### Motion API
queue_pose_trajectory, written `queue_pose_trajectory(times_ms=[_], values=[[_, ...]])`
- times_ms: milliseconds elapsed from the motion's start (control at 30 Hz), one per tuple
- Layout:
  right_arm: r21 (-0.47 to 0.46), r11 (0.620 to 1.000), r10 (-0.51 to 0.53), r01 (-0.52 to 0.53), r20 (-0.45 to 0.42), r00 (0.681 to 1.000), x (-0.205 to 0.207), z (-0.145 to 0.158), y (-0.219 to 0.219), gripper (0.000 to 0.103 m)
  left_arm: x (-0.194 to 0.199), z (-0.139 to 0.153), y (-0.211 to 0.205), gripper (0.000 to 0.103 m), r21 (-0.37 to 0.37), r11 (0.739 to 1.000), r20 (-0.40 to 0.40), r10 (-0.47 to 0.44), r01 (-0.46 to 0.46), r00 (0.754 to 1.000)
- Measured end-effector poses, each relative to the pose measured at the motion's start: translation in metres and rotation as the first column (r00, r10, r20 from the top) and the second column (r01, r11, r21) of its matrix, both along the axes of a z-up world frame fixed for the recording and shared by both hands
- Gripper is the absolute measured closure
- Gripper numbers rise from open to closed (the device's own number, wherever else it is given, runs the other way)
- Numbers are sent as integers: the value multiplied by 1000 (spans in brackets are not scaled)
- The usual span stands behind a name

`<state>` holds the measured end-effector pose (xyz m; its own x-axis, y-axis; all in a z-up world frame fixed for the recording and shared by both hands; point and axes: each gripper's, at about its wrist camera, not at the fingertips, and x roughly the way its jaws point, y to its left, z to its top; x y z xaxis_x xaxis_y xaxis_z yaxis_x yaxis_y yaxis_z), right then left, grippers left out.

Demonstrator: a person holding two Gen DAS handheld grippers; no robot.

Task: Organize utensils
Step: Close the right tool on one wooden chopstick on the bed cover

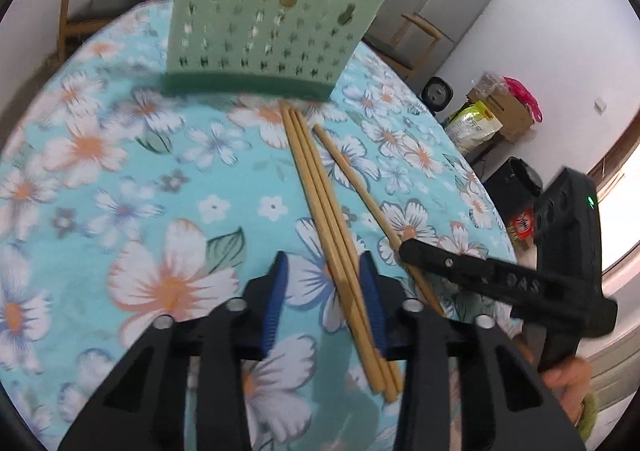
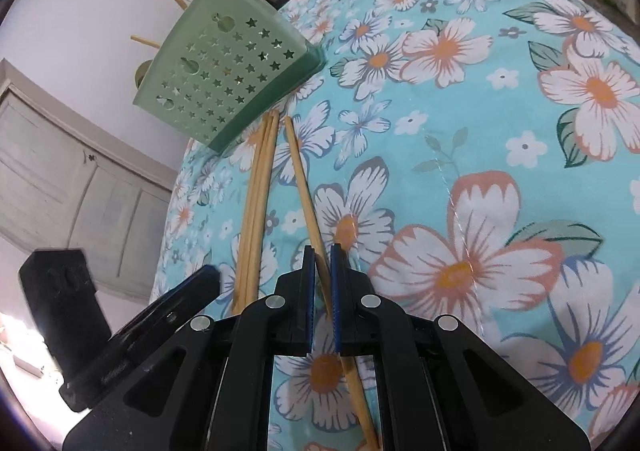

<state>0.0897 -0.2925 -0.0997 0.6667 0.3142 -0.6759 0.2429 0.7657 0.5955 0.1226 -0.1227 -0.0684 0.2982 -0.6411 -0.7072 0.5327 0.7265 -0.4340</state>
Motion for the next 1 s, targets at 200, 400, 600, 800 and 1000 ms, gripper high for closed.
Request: queue_pose_trajectory(times_ms=[200, 400, 600, 800, 1000], values=[[21, 1000, 3, -3, 3, 1000, 2, -4, -1, 98, 25, -14, -3, 84, -71, 997, -140, 14, -24, 990], [34, 999, 6, -6, 7, 1000, 1, -4, -3, 97, 37, -23, -6, 90, -140, 990, -223, 0, -32, 975], [50, 999, 6, -7, 12, 1000, 0, -6, -4, 98, 40, -26, -2, 96, -189, 980, -260, 6, -57, 966], [70, 998, 9, -10, 17, 1000, -2, -8, -8, 98, 40, -25, 16, 98, -232, 969, -289, 14, -84, 957], [68, 998, 9, -10, 16, 1000, -4, -9, -11, 98, 25, -16, 45, 98, -229, 965, -256, 71, -131, 964]])
